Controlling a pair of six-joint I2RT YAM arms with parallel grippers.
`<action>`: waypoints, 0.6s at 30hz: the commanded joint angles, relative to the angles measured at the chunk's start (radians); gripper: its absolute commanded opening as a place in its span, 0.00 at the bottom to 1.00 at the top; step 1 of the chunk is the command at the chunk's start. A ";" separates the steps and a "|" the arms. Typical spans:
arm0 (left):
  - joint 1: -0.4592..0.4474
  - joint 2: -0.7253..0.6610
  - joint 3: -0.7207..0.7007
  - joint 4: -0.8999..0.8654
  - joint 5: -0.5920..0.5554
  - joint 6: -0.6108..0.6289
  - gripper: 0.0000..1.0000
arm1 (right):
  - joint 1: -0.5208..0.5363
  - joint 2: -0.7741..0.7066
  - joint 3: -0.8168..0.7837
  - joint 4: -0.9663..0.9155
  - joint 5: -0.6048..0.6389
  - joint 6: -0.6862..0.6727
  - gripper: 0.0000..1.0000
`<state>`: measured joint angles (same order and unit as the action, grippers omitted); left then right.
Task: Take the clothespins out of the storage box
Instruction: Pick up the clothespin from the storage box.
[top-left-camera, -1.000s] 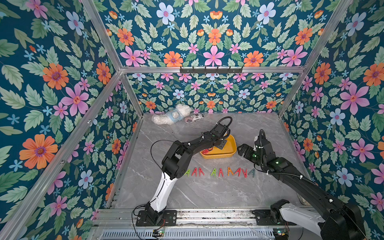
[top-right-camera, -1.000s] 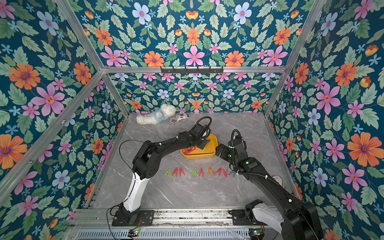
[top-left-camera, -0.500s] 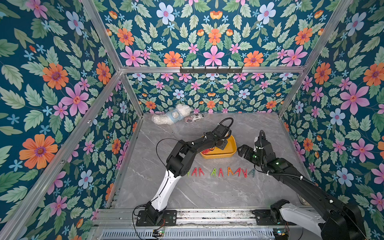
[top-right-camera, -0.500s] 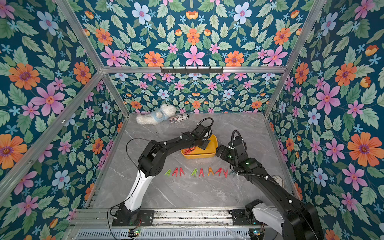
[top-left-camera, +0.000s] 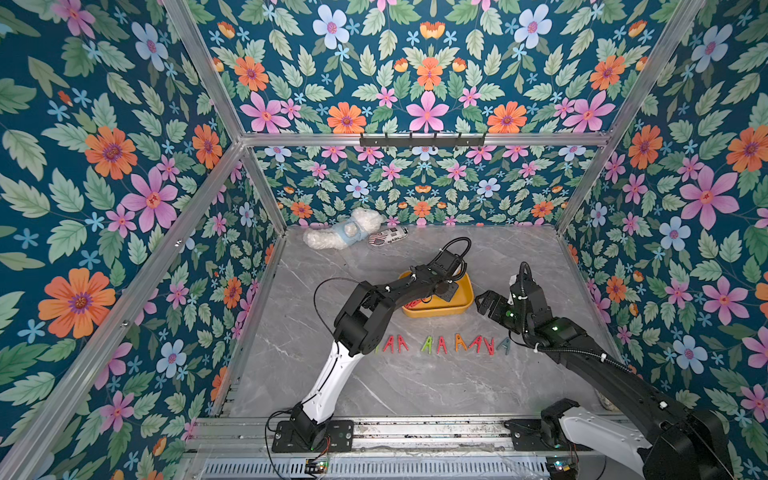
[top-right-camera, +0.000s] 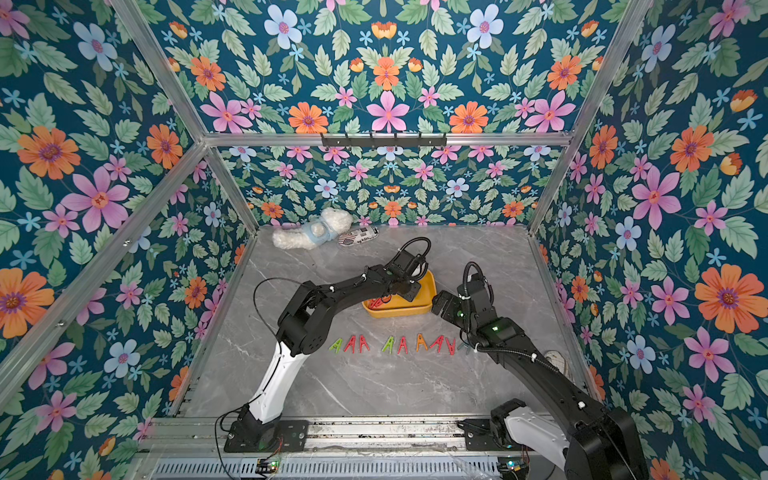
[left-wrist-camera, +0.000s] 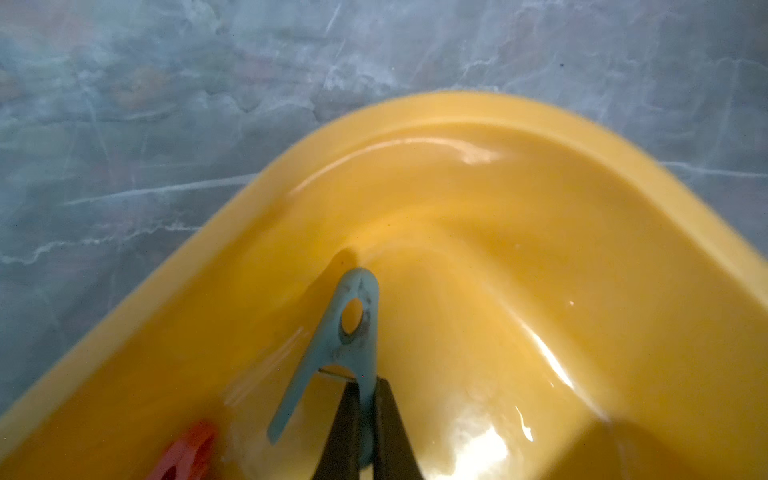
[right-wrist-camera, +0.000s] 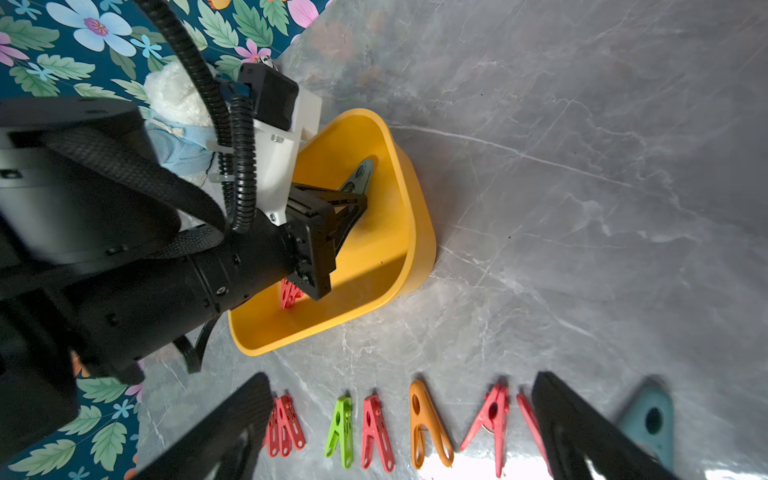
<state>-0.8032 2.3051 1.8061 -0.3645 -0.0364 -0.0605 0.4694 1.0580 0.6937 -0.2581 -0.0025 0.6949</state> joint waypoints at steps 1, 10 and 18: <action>-0.005 -0.044 -0.022 -0.001 -0.029 -0.011 0.05 | 0.000 0.002 0.000 0.031 0.003 0.018 0.99; -0.010 -0.231 -0.179 0.029 -0.062 -0.107 0.00 | 0.000 0.043 0.013 0.096 -0.028 -0.010 0.99; -0.010 -0.441 -0.385 0.027 -0.130 -0.235 0.00 | 0.002 0.114 0.047 0.179 -0.122 -0.064 0.99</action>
<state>-0.8124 1.9106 1.4612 -0.3401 -0.1188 -0.2195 0.4694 1.1576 0.7296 -0.1429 -0.0715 0.6563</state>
